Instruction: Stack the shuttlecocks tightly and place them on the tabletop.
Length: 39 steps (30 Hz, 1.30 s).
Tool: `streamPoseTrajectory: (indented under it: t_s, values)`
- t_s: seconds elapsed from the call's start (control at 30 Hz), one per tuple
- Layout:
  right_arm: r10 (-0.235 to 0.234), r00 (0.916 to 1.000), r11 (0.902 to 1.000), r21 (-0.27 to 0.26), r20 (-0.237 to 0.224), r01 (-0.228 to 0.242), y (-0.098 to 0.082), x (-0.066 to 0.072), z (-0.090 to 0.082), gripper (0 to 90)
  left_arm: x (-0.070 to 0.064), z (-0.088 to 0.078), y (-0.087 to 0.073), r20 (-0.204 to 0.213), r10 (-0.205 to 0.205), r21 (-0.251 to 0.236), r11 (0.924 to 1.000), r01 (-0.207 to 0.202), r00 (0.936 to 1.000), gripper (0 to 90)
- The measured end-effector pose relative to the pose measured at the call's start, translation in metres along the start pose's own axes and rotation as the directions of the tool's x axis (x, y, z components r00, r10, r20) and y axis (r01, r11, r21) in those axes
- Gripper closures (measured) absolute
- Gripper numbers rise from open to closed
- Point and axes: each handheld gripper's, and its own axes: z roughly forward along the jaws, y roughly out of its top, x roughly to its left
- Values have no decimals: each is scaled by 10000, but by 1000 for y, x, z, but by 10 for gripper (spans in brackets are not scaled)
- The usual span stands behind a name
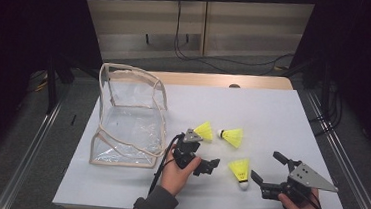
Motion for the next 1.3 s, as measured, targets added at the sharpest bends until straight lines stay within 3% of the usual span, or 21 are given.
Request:
streamPoseTrajectory:
  t_s: [0.23, 0.43, 1.3]
  values:
    - [-3, 10000, 10000, 1, -9, 3, 0, 0, 0, 20, -2, -2, -5, 165, 183, 150, 9997, -186, 9997, 45]
    - [18, 10000, 10000, 3, -37, -18, 0, 1, 0, 20, -4, -6, -9, 328, 106, 105, 9999, -109, 9994, 45]
    - [-15, 10000, 10000, -15, -13, 15, 0, 1, 0, 21, -7, -21, -25, 809, 729, 382, 9964, -762, 9941, 45]
